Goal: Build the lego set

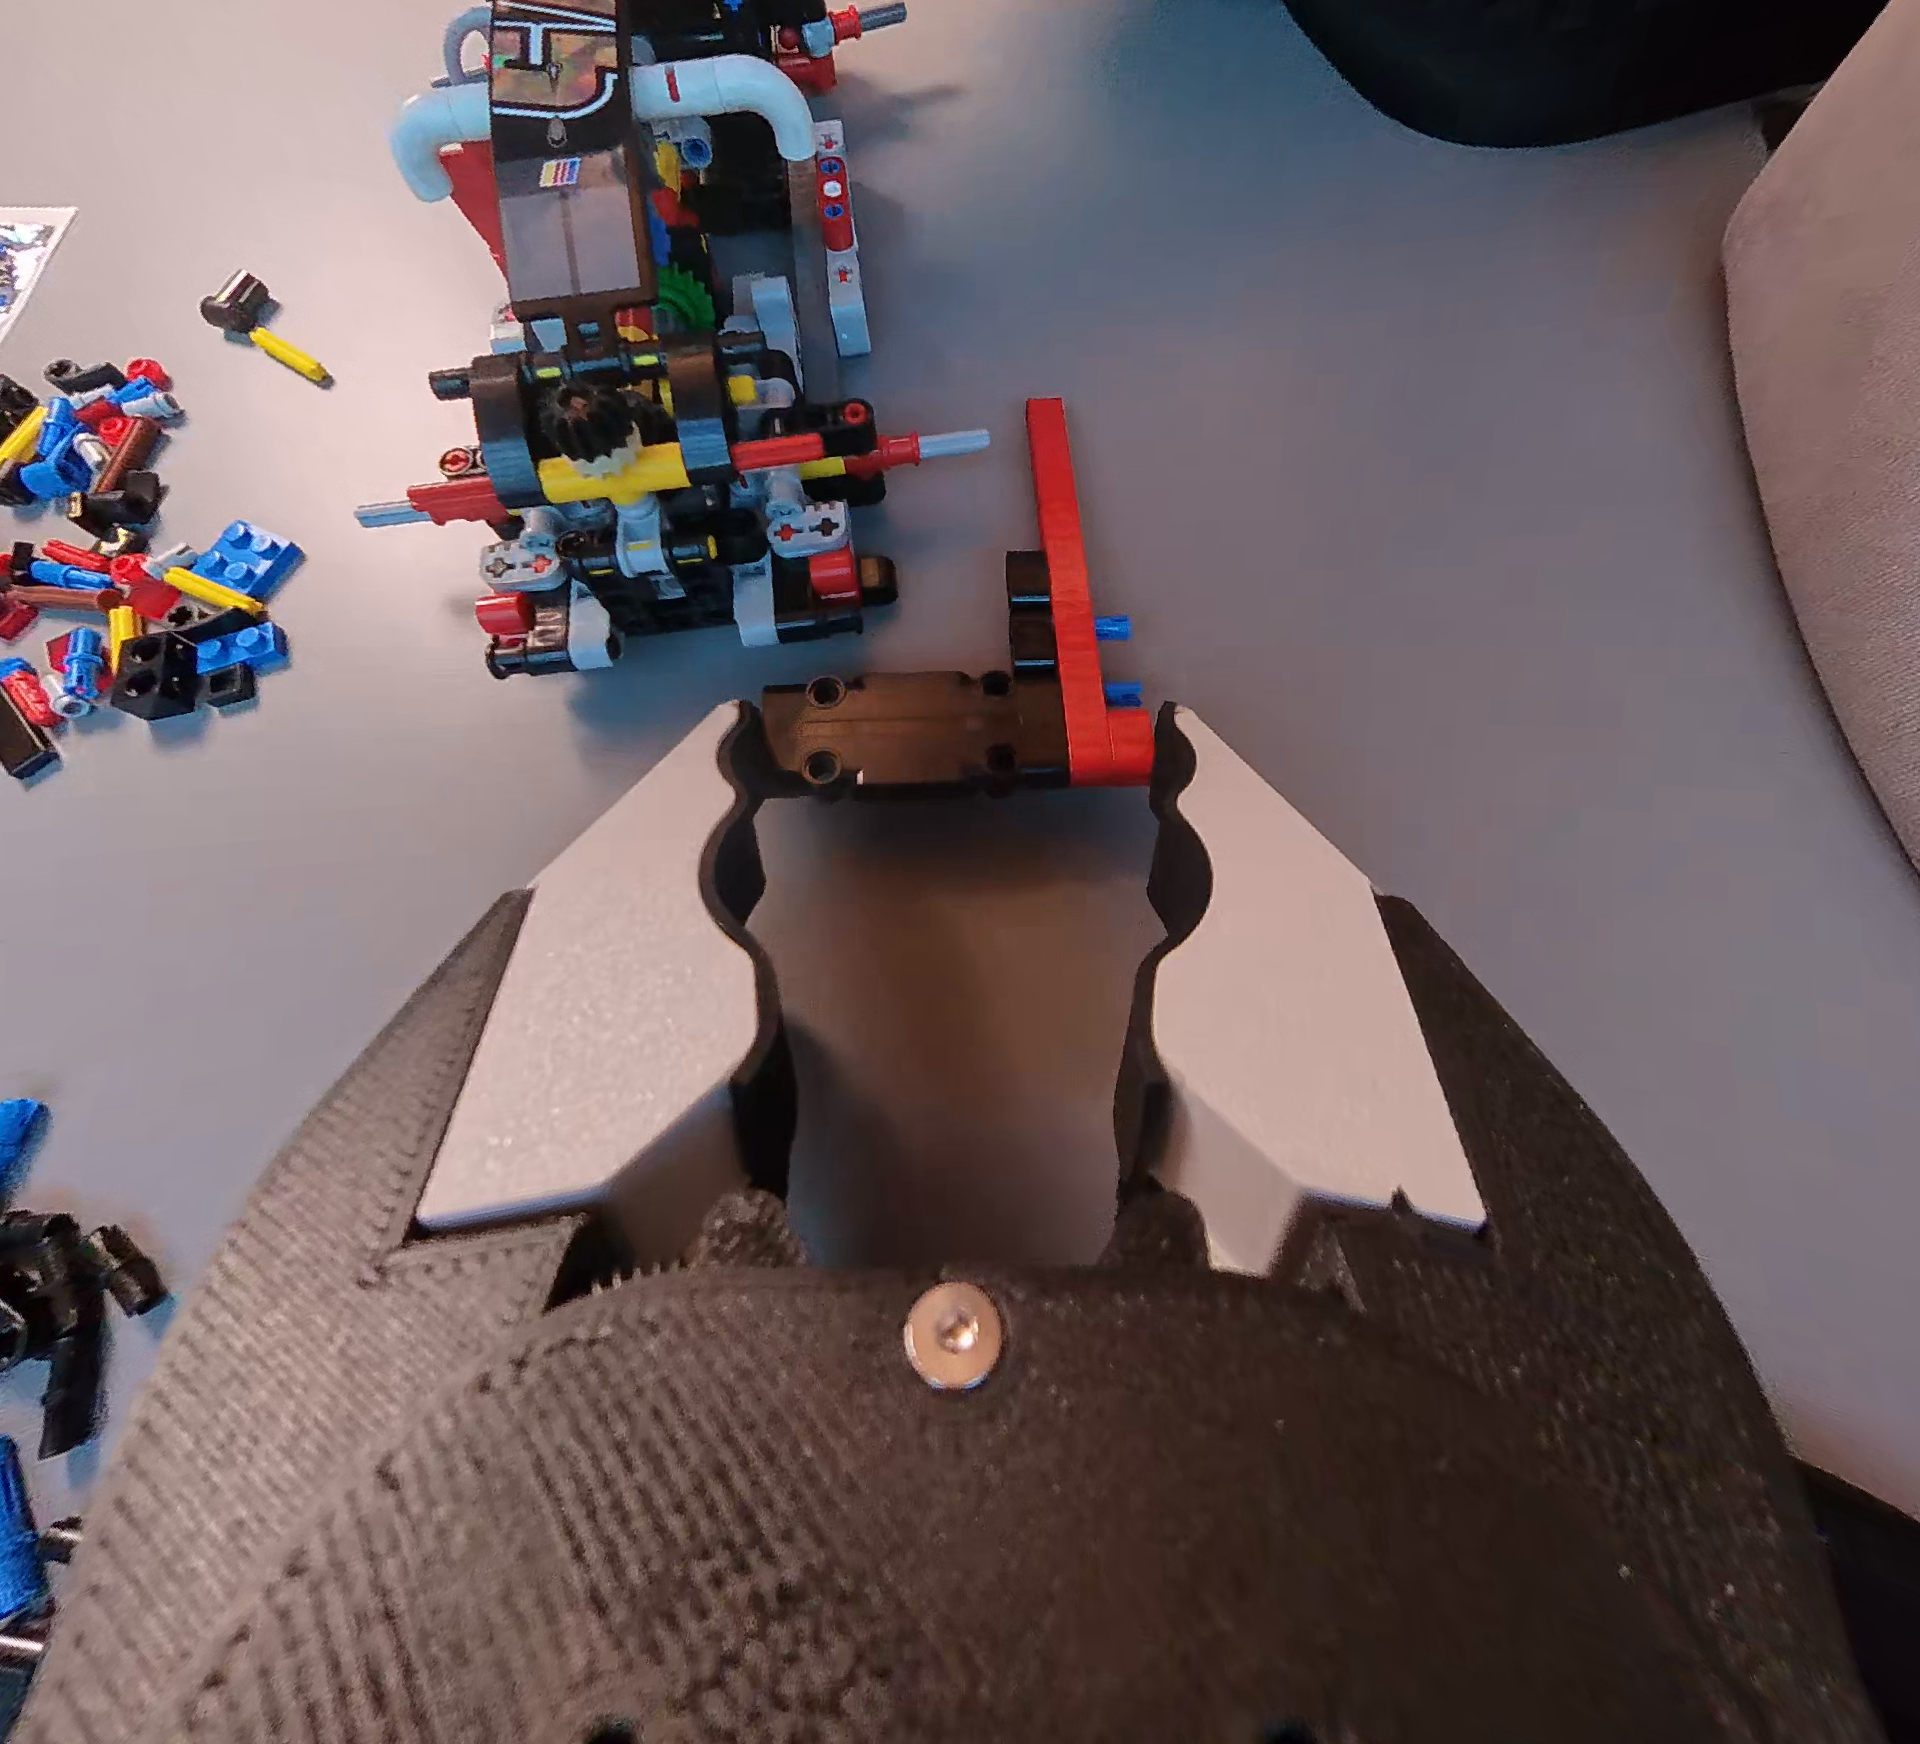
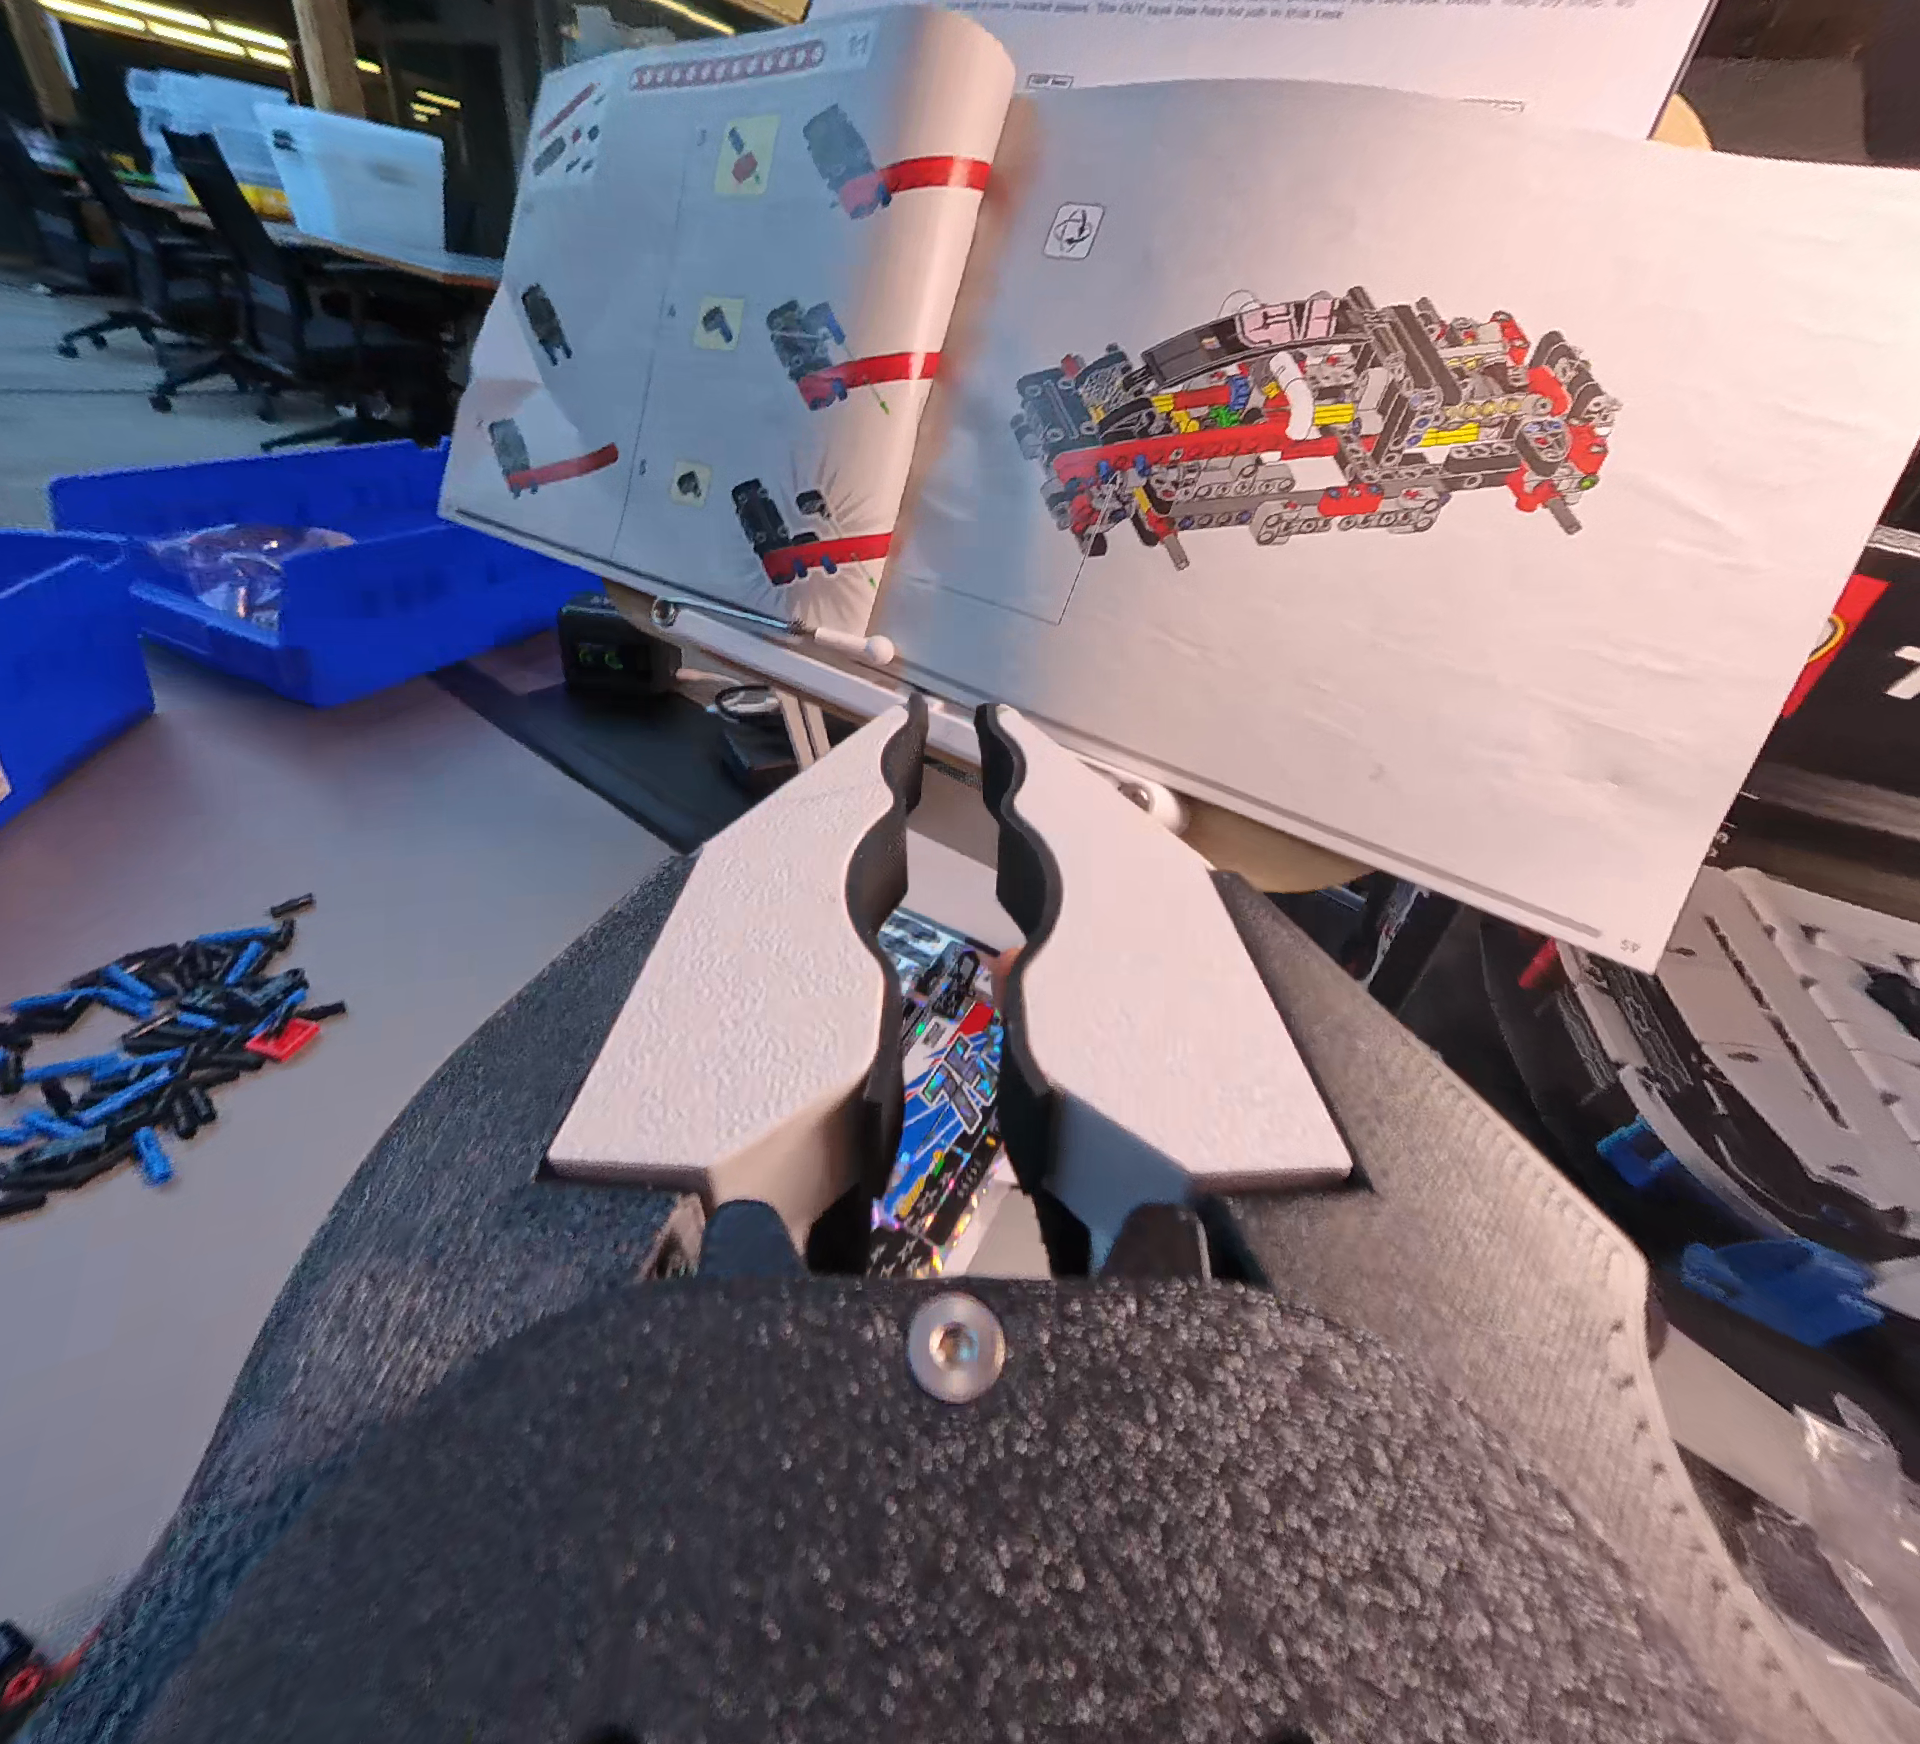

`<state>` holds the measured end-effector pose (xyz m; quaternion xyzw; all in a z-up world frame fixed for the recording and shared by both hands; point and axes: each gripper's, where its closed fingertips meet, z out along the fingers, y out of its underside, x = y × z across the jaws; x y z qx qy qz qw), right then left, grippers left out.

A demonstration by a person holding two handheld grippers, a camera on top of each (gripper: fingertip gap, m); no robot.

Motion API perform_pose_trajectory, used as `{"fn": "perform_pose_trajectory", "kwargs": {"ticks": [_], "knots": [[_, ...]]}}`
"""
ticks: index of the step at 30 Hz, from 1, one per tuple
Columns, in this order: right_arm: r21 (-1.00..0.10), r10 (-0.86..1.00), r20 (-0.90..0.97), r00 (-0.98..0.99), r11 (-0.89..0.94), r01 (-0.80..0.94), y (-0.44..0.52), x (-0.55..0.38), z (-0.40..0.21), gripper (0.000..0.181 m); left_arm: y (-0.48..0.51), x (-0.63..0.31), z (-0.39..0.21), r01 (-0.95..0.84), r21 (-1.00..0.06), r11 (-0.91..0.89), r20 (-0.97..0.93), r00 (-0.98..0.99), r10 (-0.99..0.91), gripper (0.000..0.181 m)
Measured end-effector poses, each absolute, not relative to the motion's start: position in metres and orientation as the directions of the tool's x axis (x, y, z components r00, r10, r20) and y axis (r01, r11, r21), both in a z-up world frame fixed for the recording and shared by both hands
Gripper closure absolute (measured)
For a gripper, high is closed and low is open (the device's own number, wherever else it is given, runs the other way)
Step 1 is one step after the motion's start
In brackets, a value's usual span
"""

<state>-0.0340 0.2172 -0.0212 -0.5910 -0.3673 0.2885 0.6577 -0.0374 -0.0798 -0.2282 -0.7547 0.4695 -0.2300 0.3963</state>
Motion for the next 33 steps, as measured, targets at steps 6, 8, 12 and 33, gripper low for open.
{"fn": "perform_pose_trajectory", "kwargs": {"ticks": [6,8,12,33], "knots": [[-0.991,0.79,0.102,0.604,0.136,-0.011,0.252,-0.046,-0.002,0.175,-0.075,-0.038,-0.216,-0.466,-0.856,-0.223,-0.026,0.471,-0.882,0.107],[-0.99,0.784,0.113,0.611,0.142,0.0,0.263,-0.053,-0.001,0.174,-0.073,-0.04,-0.216,-0.46,-0.86,-0.223,-0.027,0.476,-0.879,0.107],[-0.986,0.77,0.151,0.619,0.158,0.043,0.284,-0.063,0.0,0.174,-0.072,-0.041,-0.212,-0.433,-0.874,-0.222,-0.013,0.477,-0.879,0.107],[-0.98,0.753,0.193,0.629,0.176,0.089,0.318,-0.081,0.002,0.175,-0.07,-0.043,-0.207,-0.381,-0.891,-0.247,0.037,0.482,-0.875,0.108]]}}
